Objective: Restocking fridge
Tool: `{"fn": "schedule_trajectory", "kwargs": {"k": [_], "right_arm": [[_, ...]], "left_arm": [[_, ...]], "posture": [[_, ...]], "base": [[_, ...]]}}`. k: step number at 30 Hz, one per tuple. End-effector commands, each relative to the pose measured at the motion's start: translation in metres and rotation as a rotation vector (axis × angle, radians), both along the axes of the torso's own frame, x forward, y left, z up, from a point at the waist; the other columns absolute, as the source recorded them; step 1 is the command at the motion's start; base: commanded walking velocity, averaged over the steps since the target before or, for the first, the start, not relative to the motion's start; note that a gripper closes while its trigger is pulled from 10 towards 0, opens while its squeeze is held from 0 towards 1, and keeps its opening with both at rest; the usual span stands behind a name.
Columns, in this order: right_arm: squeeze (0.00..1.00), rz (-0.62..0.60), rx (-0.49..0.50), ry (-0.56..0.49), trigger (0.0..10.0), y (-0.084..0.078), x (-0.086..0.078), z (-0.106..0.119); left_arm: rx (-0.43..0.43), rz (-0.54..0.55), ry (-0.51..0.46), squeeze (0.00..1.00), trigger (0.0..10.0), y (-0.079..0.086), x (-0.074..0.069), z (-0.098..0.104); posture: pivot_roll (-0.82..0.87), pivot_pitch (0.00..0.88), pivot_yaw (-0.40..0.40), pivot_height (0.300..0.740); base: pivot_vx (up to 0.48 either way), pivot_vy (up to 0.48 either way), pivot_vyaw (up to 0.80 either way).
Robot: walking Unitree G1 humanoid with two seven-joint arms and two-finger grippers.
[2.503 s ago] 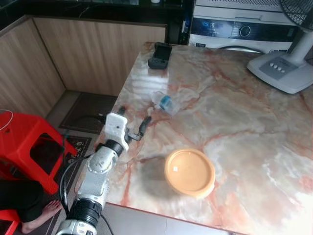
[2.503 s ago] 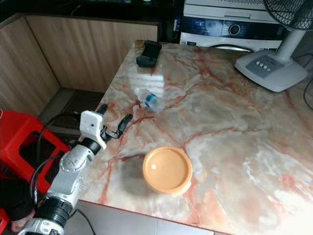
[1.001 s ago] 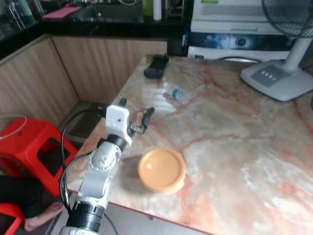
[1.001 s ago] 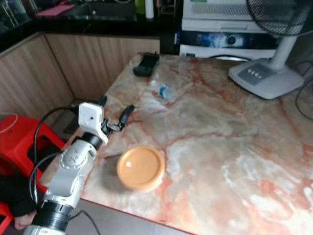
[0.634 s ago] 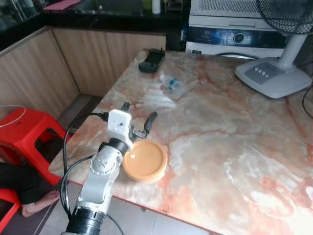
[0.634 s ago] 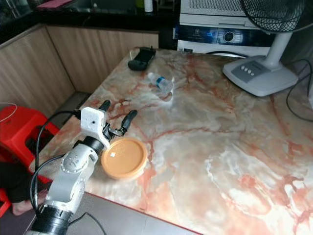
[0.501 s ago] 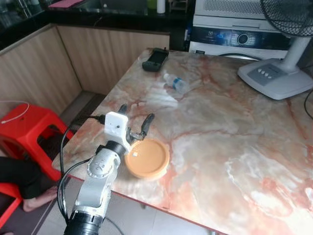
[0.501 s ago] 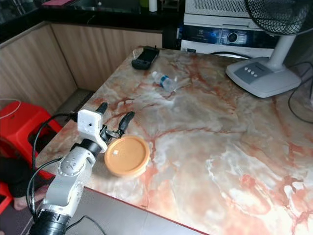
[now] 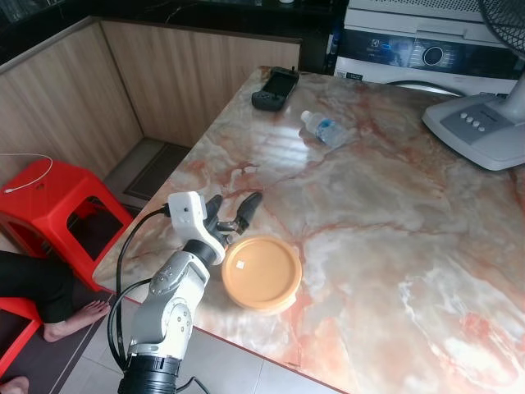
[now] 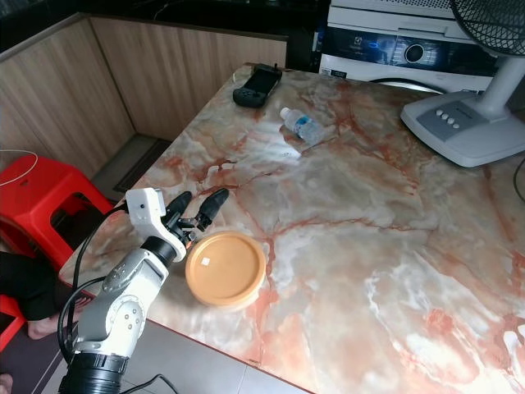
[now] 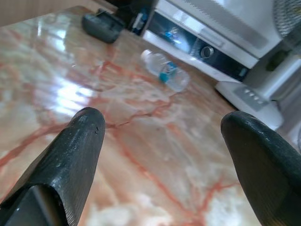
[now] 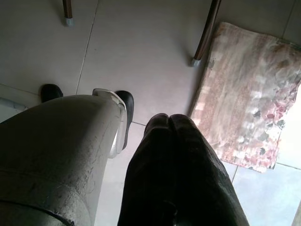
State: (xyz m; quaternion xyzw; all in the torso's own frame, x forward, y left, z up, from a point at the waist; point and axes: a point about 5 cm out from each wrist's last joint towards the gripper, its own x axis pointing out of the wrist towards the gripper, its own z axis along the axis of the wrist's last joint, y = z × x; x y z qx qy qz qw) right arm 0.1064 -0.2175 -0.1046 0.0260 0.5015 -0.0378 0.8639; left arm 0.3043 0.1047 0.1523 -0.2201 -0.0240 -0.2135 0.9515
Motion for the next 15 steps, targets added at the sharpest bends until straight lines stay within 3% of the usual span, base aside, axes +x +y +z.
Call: {"fn": "schedule_trajectory", "kwargs": {"k": [1, 5, 8, 11, 15], "right_arm": [[0.00, -0.005, 0.000, 0.023, 10.0, 0.000, -0.007, -0.002], [0.00, -0.002, -0.002, 0.025, 10.0, 0.000, -0.007, -0.002], [0.00, -0.002, -0.002, 0.023, 10.0, 0.000, -0.007, -0.002], [0.00, -0.006, -0.001, 0.022, 10.0, -0.001, -0.007, -0.002], [0.00, -0.007, 0.000, 0.022, 10.0, -0.001, -0.007, -0.002]], "left_arm": [[-0.003, -0.025, 0.025, 0.00, 10.0, 0.001, -0.004, -0.002], [-0.002, -0.129, 0.088, 0.00, 10.0, 0.004, -0.011, -0.004], [0.047, -0.195, 0.055, 0.00, 10.0, 0.010, -0.021, -0.005], [0.010, -0.250, 0.028, 0.00, 10.0, 0.019, -0.032, -0.001], [0.031, -0.260, 0.022, 0.00, 10.0, 0.037, -0.036, 0.003]], "posture": [[0.08, 0.054, -0.008, 0.740], [0.08, 0.055, -0.009, 0.740], [0.09, 0.061, -0.008, 0.740], [0.09, 0.062, -0.006, 0.740], [0.09, 0.069, -0.009, 0.740]], "base": [[0.000, 0.000, 0.00], [0.000, 0.000, 0.00], [0.000, 0.000, 0.00], [0.000, 0.000, 0.00], [0.000, 0.000, 0.00]]}}
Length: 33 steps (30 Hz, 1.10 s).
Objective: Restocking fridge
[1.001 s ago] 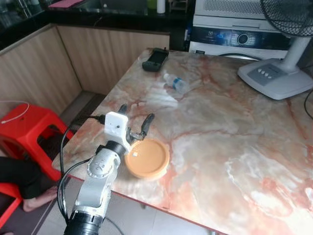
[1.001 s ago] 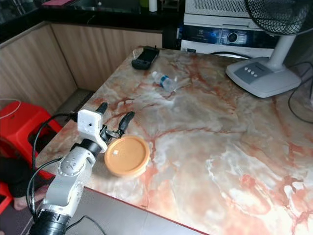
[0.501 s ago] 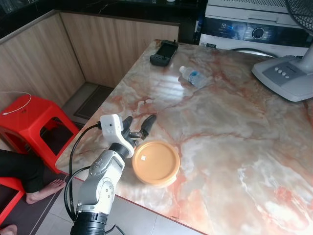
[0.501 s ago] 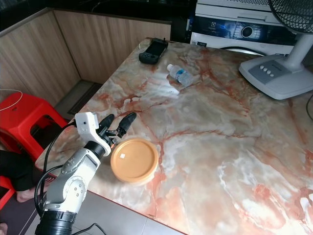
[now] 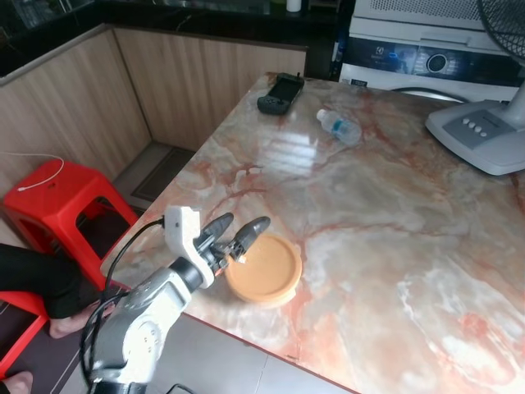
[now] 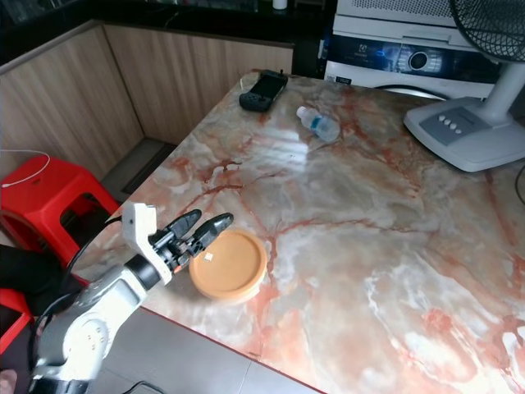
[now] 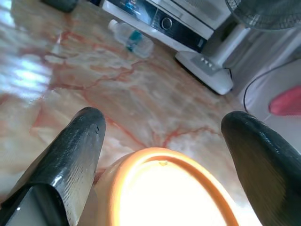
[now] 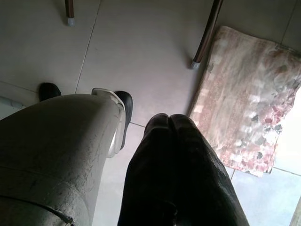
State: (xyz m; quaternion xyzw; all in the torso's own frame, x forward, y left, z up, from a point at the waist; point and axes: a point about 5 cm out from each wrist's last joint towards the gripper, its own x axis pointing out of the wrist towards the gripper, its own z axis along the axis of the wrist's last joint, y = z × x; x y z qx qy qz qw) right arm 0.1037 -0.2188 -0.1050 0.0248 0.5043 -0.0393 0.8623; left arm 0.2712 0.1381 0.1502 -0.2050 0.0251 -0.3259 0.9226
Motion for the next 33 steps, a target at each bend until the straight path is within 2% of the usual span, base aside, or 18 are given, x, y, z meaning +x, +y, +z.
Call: {"fn": "schedule_trajectory", "kwargs": {"k": [1, 3, 5, 7, 11, 14, 21, 28, 33], "right_arm": [[0.00, -0.003, 0.003, 0.016, 10.0, 0.000, -0.004, -0.001], [0.00, -0.001, 0.002, 0.018, 10.0, 0.000, -0.004, -0.001], [0.00, 0.000, 0.001, 0.018, 10.0, 0.000, -0.004, -0.001], [0.00, -0.003, -0.001, 0.017, 10.0, -0.001, -0.004, -0.001], [0.00, -0.004, -0.003, 0.016, 10.0, -0.001, -0.003, -0.001], [0.00, -0.003, -0.005, 0.015, 10.0, -0.002, -0.003, -0.001], [0.00, -0.005, -0.011, 0.014, 10.0, -0.004, -0.003, 0.000], [0.00, -0.005, -0.015, 0.016, 10.0, -0.005, -0.004, 0.000], [0.00, -0.008, -0.019, 0.017, 10.0, -0.006, -0.004, 0.000]], "left_arm": [[0.010, -0.010, -0.005, 0.00, 10.0, 0.008, -0.002, 0.005], [0.076, -0.007, 0.019, 0.00, 10.0, 0.021, 0.000, 0.003], [0.090, -0.005, 0.028, 0.00, 10.0, 0.025, 0.000, 0.003], [0.105, 0.066, 0.046, 0.00, 10.0, 0.038, 0.009, 0.000], [0.102, 0.095, 0.058, 0.00, 10.0, 0.041, 0.016, -0.004], [0.070, 0.090, 0.071, 0.00, 10.0, 0.038, 0.023, -0.007], [-0.041, -0.009, 0.090, 0.00, 10.0, 0.018, 0.037, -0.009], [-0.073, -0.061, 0.115, 0.00, 10.0, 0.009, 0.047, -0.013], [-0.089, -0.048, 0.136, 0.00, 10.0, 0.010, 0.053, -0.018]], "posture": [[0.10, 0.070, -0.012, 0.740], [0.10, 0.072, -0.015, 0.740], [0.10, 0.073, -0.016, 0.740], [0.10, 0.072, -0.017, 0.740], [0.09, 0.072, -0.024, 0.740], [0.09, 0.070, -0.032, 0.740], [0.07, 0.070, -0.038, 0.740], [0.06, 0.075, -0.044, 0.740], [0.05, 0.076, -0.044, 0.740]], "base": [[0.000, 0.000, 0.00], [0.000, 0.000, 0.00], [0.000, 0.000, 0.00], [0.000, 0.000, 0.00], [0.000, 0.000, 0.00], [0.000, 0.000, 0.00], [0.000, 0.000, 0.00], [0.000, 0.000, 0.00], [0.000, 0.000, 0.00]]}}
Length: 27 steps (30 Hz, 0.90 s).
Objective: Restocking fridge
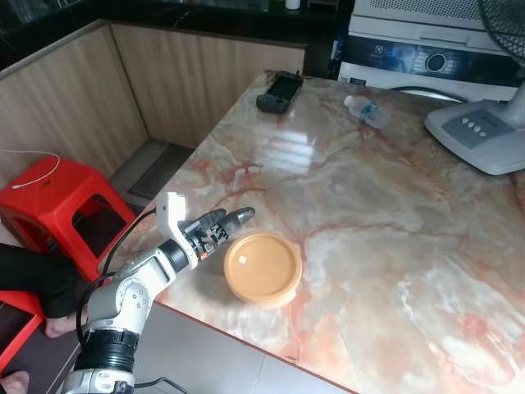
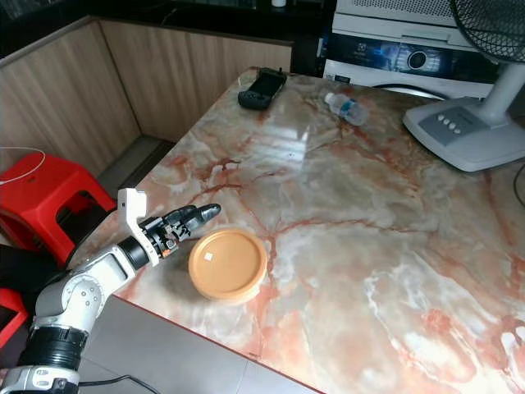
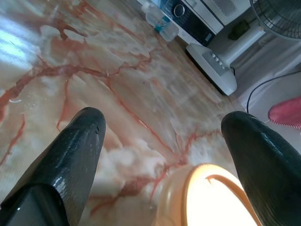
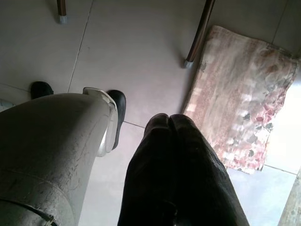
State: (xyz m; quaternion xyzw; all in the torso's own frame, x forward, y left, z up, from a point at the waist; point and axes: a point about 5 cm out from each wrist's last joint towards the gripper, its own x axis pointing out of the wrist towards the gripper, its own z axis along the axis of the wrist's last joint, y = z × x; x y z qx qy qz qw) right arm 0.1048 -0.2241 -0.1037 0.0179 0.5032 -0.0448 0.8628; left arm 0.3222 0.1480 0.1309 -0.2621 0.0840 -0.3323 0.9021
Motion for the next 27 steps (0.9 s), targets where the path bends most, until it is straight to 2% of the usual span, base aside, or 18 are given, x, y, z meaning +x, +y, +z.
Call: {"fn": "schedule_trajectory", "kwargs": {"k": [1, 16, 27], "right_arm": [[0.00, -0.008, -0.001, 0.018, 10.0, -0.001, -0.005, -0.001], [0.00, -0.002, -0.007, 0.019, 10.0, -0.002, -0.006, -0.001], [0.00, 0.005, -0.012, 0.020, 10.0, -0.003, -0.006, -0.001]], "left_arm": [[-0.013, -0.006, -0.009, 0.00, 10.0, -0.001, 0.002, 0.001], [-0.049, -0.104, 0.036, 0.00, 10.0, -0.021, -0.001, -0.012], [-0.112, -0.140, 0.076, 0.00, 10.0, -0.032, -0.005, -0.016]], "posture": [[0.05, 0.076, -0.045, 0.740], [0.05, 0.062, -0.042, 0.740], [0.05, 0.070, -0.049, 0.740]], "base": [[0.000, 0.000, 0.00], [0.000, 0.000, 0.00], [0.000, 0.000, 0.00]]}}
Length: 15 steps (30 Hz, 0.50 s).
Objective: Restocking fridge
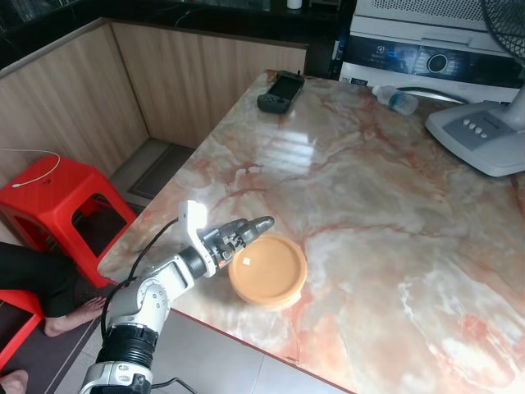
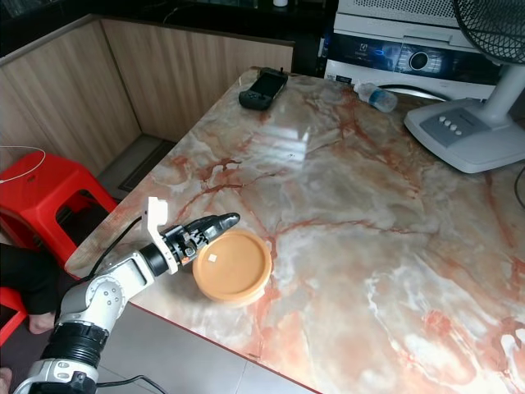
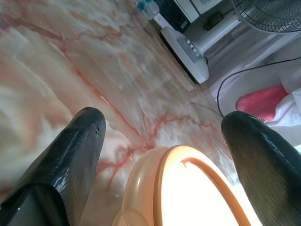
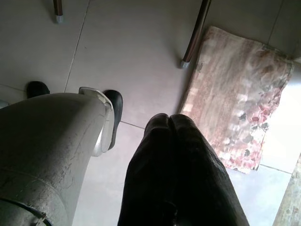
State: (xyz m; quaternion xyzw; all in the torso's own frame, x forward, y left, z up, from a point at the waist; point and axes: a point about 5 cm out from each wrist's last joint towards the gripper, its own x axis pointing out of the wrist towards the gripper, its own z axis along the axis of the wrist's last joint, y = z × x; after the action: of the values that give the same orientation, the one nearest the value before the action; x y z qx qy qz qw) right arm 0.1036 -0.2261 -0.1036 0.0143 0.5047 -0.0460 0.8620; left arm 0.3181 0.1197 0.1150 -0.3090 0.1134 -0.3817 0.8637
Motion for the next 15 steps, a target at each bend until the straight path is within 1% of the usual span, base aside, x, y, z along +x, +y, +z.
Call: {"fn": "schedule_trajectory", "kwargs": {"k": [1, 3, 4, 5, 8, 9, 12, 15], "right_arm": [[0.00, 0.004, -0.004, 0.017, 10.0, -0.001, -0.004, -0.001], [0.00, 0.013, -0.007, 0.018, 10.0, 0.000, -0.004, -0.001], [0.00, 0.013, -0.007, 0.018, 10.0, 0.000, -0.004, -0.001], [0.00, 0.012, -0.007, 0.018, 10.0, 0.000, -0.004, -0.001], [0.00, 0.011, -0.006, 0.017, 10.0, 0.000, -0.004, -0.001], [0.00, 0.011, -0.005, 0.016, 10.0, 0.000, -0.004, -0.001], [0.00, 0.012, -0.003, 0.016, 10.0, 0.000, -0.003, -0.001], [0.00, 0.013, -0.003, 0.016, 10.0, 0.000, -0.003, -0.001]], "left_arm": [[-0.018, -0.018, 0.012, 0.00, 10.0, -0.003, -0.001, 0.000], [-0.044, -0.053, 0.022, 0.00, 10.0, -0.013, -0.006, 0.000], [-0.044, -0.053, 0.022, 0.00, 10.0, -0.013, -0.006, 0.000], [-0.053, -0.070, 0.022, 0.00, 10.0, -0.018, -0.010, 0.000], [-0.057, -0.079, 0.022, 0.00, 10.0, -0.020, -0.012, 0.000], [-0.065, -0.091, 0.019, 0.00, 10.0, -0.024, -0.017, 0.000], [-0.079, -0.087, 0.032, 0.00, 10.0, -0.022, -0.022, -0.001], [-0.077, -0.081, 0.042, 0.00, 10.0, -0.021, -0.023, -0.002]], "posture": [[0.05, 0.070, -0.049, 0.740], [0.05, 0.074, -0.050, 0.740], [0.05, 0.074, -0.050, 0.740], [0.05, 0.074, -0.050, 0.740], [0.05, 0.076, -0.049, 0.740], [0.06, 0.079, -0.049, 0.740], [0.06, 0.078, -0.050, 0.740], [0.07, 0.078, -0.049, 0.740]], "base": [[0.000, 0.000, 0.00], [0.000, 0.000, 0.00], [0.000, 0.000, 0.00], [0.000, 0.000, 0.00], [0.000, 0.000, 0.00], [0.000, 0.000, 0.00], [0.000, 0.000, 0.00], [0.000, 0.000, 0.00]]}}
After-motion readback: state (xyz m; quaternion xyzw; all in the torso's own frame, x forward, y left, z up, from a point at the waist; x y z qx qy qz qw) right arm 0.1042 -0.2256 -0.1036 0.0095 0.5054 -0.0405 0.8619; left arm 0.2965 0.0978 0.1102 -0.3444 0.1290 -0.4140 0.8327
